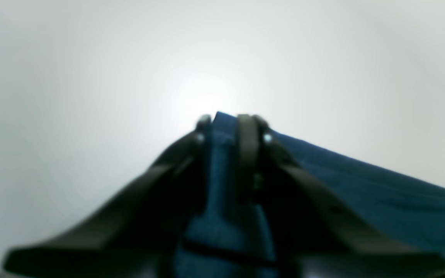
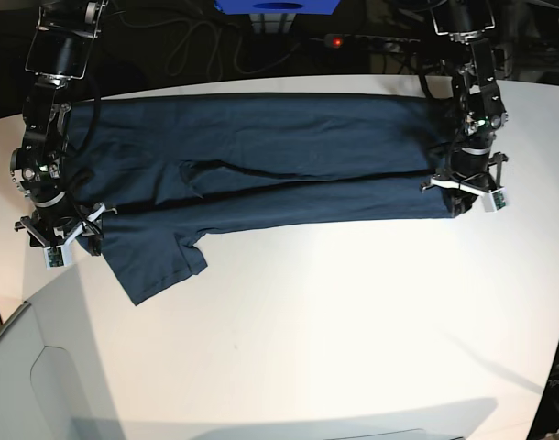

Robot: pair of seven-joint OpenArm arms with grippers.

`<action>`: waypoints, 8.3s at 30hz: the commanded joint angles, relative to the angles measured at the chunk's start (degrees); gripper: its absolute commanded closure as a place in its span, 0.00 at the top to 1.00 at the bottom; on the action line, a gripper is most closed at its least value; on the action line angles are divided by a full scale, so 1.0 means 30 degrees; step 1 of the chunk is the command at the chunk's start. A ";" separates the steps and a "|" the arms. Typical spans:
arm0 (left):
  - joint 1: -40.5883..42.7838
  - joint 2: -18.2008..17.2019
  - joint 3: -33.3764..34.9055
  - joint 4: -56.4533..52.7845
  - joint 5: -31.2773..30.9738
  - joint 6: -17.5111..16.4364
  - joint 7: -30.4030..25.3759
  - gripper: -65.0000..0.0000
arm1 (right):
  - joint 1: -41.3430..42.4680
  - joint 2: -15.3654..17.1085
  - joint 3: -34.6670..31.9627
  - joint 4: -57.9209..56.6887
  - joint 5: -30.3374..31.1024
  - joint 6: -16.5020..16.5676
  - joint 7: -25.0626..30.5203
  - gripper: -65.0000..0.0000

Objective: Fold the T-shirt properly

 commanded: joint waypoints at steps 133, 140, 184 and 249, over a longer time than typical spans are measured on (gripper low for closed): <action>0.0545 0.0757 -0.1254 0.2653 -0.0120 -0.0010 0.1497 0.15 | 0.9774 -0.0573 -0.3642 -1.4149 0.0087 0.1996 0.2285 0.71; 0.0574 0.0757 -0.1313 0.2595 -0.0061 0.0019 0.1497 0.15 | 0.9745 -0.0573 -0.3612 -1.4149 0.0087 0.1996 0.2227 0.71; -0.0598 0.0757 -0.0844 0.0426 -0.0178 -0.0127 0.1409 0.41 | 0.9891 -0.0573 -0.3642 -1.4090 0.0116 0.1996 0.2373 0.71; -0.0159 0.0786 -0.0609 0.0895 -0.0149 0.0019 0.1468 0.06 | 0.9921 -0.0573 -0.3671 -1.4090 0.0116 0.1996 0.2373 0.71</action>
